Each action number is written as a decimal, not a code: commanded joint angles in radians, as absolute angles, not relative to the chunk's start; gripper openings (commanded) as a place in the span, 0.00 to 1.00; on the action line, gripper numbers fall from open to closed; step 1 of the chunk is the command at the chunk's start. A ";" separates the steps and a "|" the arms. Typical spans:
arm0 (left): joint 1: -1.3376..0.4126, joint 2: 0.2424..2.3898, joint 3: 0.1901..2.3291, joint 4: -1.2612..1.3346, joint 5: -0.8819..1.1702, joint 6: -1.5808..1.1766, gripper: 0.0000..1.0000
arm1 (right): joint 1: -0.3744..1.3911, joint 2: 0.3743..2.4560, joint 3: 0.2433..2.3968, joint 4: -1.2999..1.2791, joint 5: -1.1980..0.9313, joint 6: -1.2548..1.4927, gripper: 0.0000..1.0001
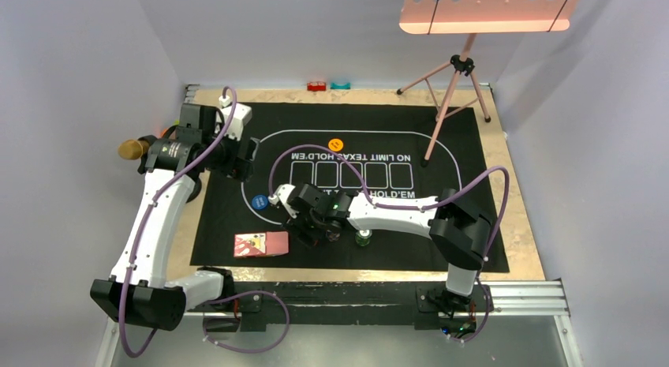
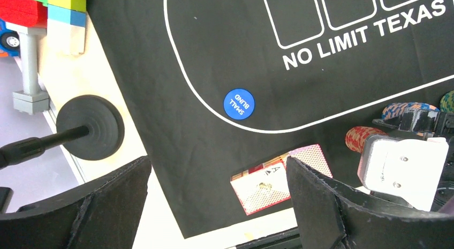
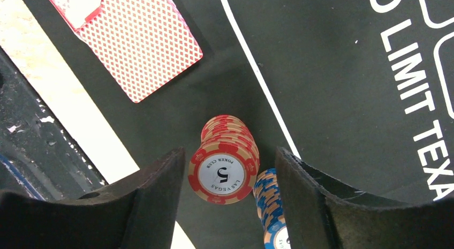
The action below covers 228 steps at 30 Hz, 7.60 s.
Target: Distribute texas hold em gaming equipment
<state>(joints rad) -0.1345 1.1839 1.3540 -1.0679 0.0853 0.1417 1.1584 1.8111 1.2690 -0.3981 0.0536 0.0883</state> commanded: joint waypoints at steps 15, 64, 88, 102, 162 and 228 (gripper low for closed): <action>-0.127 1.157 1.418 -1.072 0.066 0.149 1.00 | 1.164 1.814 1.266 -0.379 0.083 0.084 0.61; -0.128 1.122 1.381 -1.063 0.074 0.152 1.00 | 1.164 1.768 1.292 -0.403 0.088 0.084 0.53; -0.121 1.123 1.389 -1.040 0.053 0.119 1.00 | 1.157 1.743 1.432 -0.484 0.137 0.084 0.00; -0.040 1.190 1.456 -1.052 0.144 0.109 1.00 | 1.046 2.124 1.807 -0.486 0.111 0.096 0.00; -0.040 1.178 1.468 -1.080 0.125 0.149 1.00 | 1.035 1.834 1.528 -0.500 0.003 0.075 0.88; -0.040 1.169 1.459 -1.096 0.132 0.147 1.00 | 1.125 1.870 1.321 -0.468 -0.048 0.066 0.49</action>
